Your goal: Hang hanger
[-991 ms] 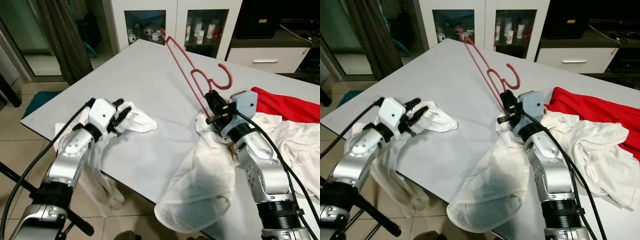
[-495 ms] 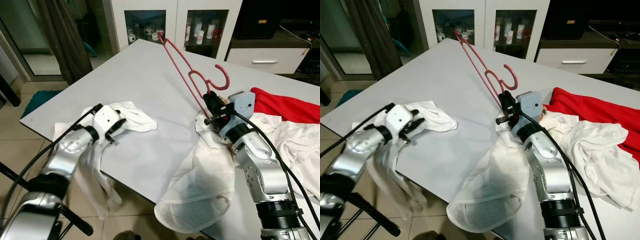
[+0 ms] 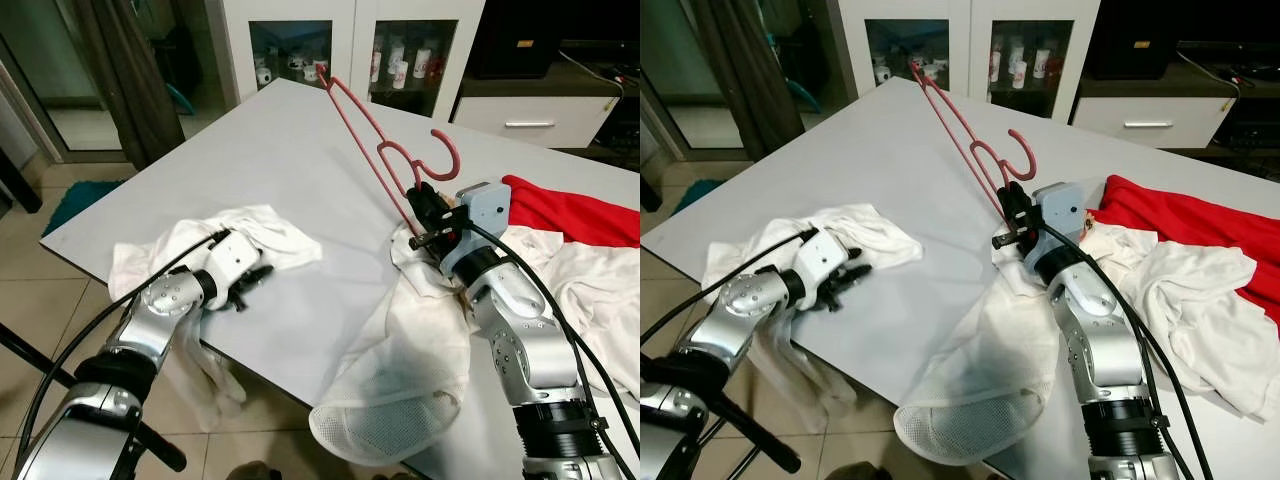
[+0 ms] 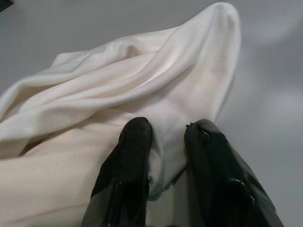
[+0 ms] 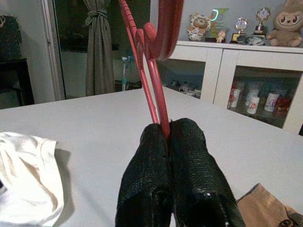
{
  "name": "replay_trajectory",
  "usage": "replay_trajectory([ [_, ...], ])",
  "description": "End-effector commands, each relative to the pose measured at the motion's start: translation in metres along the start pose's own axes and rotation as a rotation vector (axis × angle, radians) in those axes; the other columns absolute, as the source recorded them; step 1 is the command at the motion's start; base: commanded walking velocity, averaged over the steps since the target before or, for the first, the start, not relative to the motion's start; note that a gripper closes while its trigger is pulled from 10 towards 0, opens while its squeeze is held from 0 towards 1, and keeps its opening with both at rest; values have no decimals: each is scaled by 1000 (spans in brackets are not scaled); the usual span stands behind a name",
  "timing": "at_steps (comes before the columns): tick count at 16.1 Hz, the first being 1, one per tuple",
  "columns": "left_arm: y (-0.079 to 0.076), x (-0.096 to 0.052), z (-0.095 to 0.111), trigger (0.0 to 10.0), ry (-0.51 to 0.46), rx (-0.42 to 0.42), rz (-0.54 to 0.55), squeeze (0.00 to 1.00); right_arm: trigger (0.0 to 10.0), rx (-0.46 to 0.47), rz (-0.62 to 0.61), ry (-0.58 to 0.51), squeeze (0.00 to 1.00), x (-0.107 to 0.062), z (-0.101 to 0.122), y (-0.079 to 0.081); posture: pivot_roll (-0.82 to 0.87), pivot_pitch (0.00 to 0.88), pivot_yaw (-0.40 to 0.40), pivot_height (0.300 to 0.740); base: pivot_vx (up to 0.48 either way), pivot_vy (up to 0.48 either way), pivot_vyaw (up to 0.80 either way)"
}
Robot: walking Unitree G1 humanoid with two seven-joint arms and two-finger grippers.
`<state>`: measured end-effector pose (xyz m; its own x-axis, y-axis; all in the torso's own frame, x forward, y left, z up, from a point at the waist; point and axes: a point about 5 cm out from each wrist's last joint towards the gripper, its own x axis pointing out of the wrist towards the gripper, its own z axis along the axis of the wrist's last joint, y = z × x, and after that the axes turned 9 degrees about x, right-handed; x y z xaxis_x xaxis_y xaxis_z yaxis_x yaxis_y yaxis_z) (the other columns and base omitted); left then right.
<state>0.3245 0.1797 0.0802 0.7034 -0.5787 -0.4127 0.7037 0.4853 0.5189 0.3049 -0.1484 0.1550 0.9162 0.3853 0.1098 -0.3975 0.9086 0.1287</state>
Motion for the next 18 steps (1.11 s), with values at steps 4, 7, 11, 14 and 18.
replay_trajectory([
  [4,-28,-12,-8,10000,-12,52,-186,0,10000,3,-26,33,0,-3,-5,-5,-37,15,24,740,0,0,0],
  [7,-33,-33,-26,10000,87,146,-266,0,10000,4,-21,32,0,0,-4,-5,-25,12,18,740,0,0,0],
  [11,-10,-41,-14,10000,23,217,-87,0,10000,3,-11,30,0,3,-3,-4,-15,10,12,740,0,0,0],
  [14,8,-37,11,10000,-120,244,107,0,10000,5,-11,27,0,3,-3,-4,-15,23,21,740,0,0,0],
  [18,8,-38,19,10000,-182,270,122,0,10000,13,-25,30,0,-2,-6,-3,-19,36,43,740,0,0,0],
])
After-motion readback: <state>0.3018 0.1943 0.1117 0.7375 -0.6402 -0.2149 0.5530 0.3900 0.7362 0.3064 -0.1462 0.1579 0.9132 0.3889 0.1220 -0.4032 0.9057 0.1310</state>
